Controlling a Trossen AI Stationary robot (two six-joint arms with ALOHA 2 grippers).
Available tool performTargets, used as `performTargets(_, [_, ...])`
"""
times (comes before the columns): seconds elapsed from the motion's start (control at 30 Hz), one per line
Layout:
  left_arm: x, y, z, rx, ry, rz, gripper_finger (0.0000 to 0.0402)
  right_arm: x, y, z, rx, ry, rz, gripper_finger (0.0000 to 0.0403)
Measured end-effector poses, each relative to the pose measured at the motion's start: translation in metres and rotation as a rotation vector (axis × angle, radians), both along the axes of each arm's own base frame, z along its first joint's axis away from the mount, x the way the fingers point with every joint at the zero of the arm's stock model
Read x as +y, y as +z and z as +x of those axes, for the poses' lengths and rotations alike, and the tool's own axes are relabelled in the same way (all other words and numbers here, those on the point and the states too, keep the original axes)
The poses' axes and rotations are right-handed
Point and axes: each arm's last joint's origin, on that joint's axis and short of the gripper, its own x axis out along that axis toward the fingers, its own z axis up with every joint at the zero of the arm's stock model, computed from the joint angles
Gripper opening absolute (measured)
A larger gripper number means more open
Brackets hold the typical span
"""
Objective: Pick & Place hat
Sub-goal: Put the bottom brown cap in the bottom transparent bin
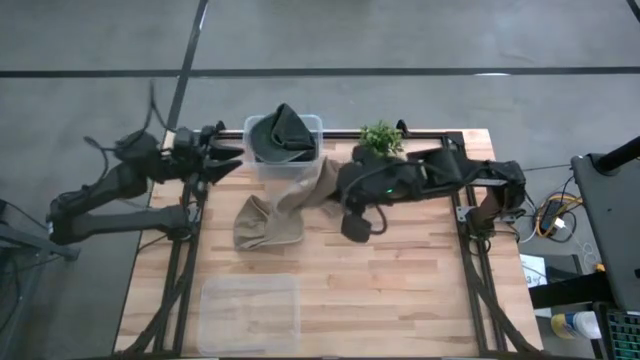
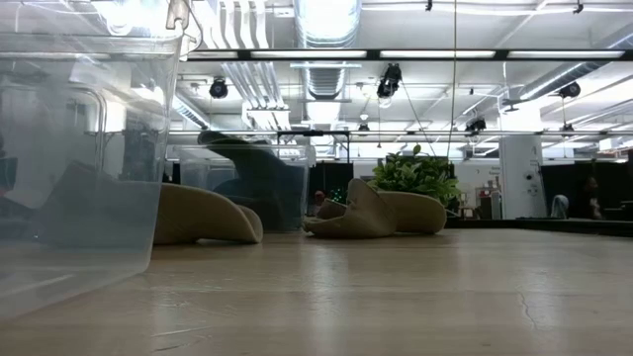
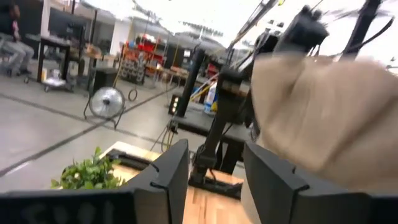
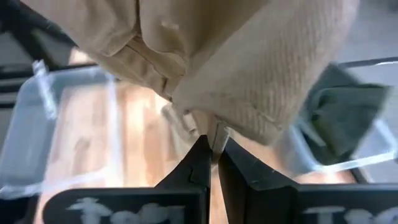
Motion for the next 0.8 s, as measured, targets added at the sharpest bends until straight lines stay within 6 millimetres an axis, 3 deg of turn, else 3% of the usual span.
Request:
performTargets(0.37, [-0.013,0.008,-0.037,-0.105,0.004,0.031,0.0147,0.028,-0.059,0.054,0.181,0.276,0.128,0.0012])
performTargets(0.57, [-0.014,0.000,-0.040,-0.053,0.005,0.011,0.0147,0.045,-0.095,0.084,0.258,0.366,0.142,0.0012])
performTargets(0.8, [-0.014,-0.003,-0.039,-0.026,0.005,0.001,0.0147,0.068,-0.108,0.101,0.248,0.568,0.198,0.0012])
